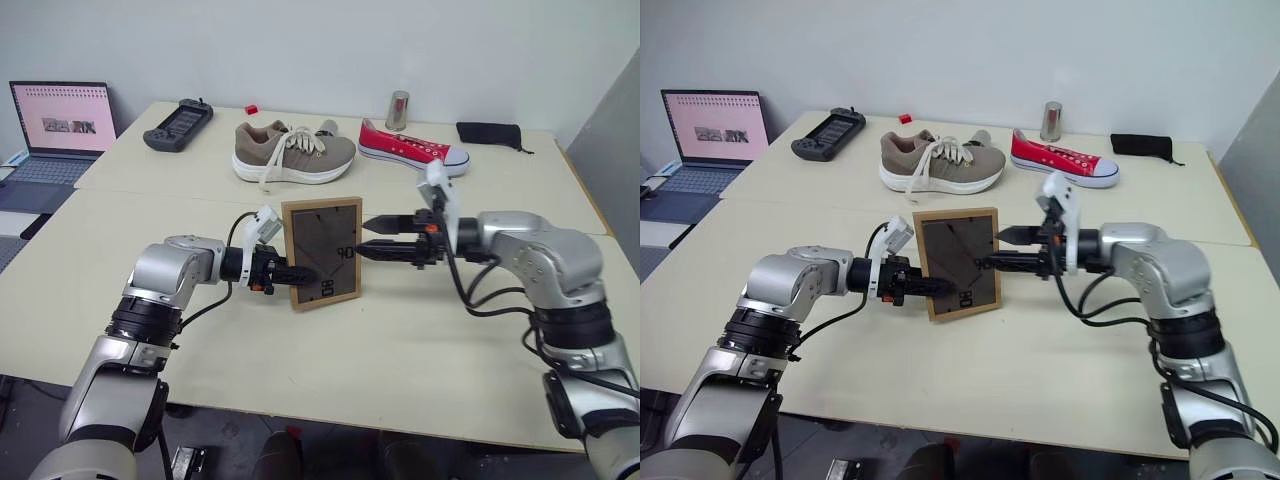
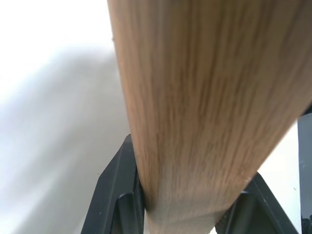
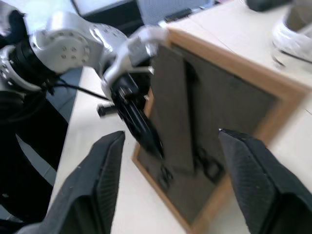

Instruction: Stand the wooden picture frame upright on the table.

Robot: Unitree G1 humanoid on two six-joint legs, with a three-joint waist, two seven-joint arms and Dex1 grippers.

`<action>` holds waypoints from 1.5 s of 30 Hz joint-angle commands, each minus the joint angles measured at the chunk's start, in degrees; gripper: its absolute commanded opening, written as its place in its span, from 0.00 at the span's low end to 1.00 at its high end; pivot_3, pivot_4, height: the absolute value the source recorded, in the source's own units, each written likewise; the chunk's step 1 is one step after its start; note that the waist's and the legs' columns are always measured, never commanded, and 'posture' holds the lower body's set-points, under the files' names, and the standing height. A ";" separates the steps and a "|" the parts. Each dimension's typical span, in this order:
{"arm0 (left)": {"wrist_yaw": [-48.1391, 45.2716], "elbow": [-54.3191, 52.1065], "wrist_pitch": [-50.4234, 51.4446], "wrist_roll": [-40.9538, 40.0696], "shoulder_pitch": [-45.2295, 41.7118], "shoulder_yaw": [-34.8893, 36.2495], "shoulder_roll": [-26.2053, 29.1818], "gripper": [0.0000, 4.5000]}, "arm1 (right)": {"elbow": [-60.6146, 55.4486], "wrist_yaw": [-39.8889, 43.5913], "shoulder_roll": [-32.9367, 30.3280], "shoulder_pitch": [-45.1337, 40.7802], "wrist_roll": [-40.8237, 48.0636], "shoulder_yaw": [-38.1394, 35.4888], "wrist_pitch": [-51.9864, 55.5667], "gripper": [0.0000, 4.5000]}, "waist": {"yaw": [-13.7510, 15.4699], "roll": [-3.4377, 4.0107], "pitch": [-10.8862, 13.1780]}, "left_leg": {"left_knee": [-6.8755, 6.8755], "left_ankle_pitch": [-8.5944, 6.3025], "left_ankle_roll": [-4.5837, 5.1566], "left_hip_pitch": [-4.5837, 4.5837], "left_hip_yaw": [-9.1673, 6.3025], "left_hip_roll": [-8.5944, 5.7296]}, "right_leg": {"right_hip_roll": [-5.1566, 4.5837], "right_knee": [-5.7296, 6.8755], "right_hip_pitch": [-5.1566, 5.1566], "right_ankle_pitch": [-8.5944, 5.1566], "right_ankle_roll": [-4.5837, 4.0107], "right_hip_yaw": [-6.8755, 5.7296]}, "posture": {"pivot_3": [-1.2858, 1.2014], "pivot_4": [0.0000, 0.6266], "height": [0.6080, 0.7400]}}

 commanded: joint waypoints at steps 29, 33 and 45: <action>-2.19 -6.17 10.39 -6.34 0.10 2.86 3.50 0.29 | 0.50 9.34 -18.06 7.24 -9.47 1.14 -16.05 0.99 | 0.36 -0.01 0.02 | -0.02 -0.01 0.01 -0.06 0.00 -0.02 | -0.02 0.00 -0.07 0.00 0.00 -0.02 | 0.52 0.24 1.00; -3.60 -5.78 22.27 -11.19 -1.36 2.32 4.83 0.29 | 6.78 5.49 -19.12 10.67 -20.77 1.71 -41.60 0.99 | 0.07 -0.04 0.03 | -0.03 -0.01 0.01 -0.07 0.01 -0.01 | -0.01 -0.06 -0.07 -0.01 0.02 -0.02 | 0.52 0.24 1.00; 5.62 -3.04 42.57 -32.34 -5.71 6.34 1.92 0.29 | 33.01 -33.94 -10.83 2.38 -64.61 2.39 -121.99 0.99 | -1.27 -0.05 0.06 | 0.03 0.09 -0.15 -0.03 0.03 0.00 | -0.03 0.17 -0.19 0.00 0.00 0.02 | 0.52 0.24 1.00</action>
